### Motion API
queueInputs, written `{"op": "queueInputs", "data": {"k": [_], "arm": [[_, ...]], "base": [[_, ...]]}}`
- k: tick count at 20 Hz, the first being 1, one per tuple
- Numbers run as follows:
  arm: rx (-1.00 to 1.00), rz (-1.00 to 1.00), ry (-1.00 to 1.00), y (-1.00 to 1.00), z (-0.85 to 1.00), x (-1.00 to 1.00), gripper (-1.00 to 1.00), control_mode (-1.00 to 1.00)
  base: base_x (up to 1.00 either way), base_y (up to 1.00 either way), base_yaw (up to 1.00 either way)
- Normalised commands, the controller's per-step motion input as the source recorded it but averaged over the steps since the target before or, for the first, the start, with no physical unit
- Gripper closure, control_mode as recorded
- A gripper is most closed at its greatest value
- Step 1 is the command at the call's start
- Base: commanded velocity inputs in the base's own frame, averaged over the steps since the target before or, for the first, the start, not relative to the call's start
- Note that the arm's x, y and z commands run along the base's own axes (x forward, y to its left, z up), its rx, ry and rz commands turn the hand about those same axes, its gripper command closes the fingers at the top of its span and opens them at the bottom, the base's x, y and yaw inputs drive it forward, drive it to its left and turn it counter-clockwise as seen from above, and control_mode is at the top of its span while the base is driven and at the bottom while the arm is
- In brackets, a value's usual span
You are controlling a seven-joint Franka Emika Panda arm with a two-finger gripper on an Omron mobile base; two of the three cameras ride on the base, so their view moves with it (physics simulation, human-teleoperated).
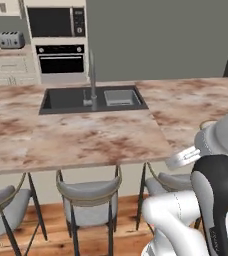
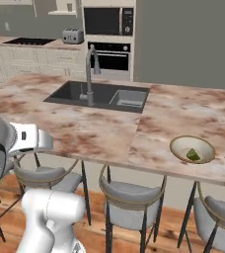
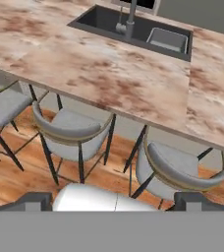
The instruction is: There is a bowl on the dining counter. Grab a lemon wedge from the fridge and place it in the bowl. Then get the liquor bottle and glass cup from the cabinet and place them next to the bowl.
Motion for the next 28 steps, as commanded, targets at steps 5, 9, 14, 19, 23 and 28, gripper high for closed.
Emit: {"op": "queueInputs", "data": {"k": [5,9,14,19,23,28], "arm": [[0.0,0.0,0.0,0.0,0.0,0.0,-1.0,1.0],[0.0,0.0,0.0,0.0,0.0,0.0,-1.0,1.0],[0.0,0.0,0.0,0.0,0.0,0.0,-1.0,1.0],[0.0,0.0,0.0,0.0,0.0,0.0,-1.0,1.0],[0.0,0.0,0.0,0.0,0.0,0.0,-1.0,1.0],[0.0,0.0,0.0,0.0,0.0,0.0,-1.0,1.0]], "base": [[-0.67,1.0,0.14],[-0.26,1.0,0.14],[-0.01,1.0,0.13],[0.0,1.0,0.12],[0.05,1.0,0.09],[0.15,1.0,0.06]]}}
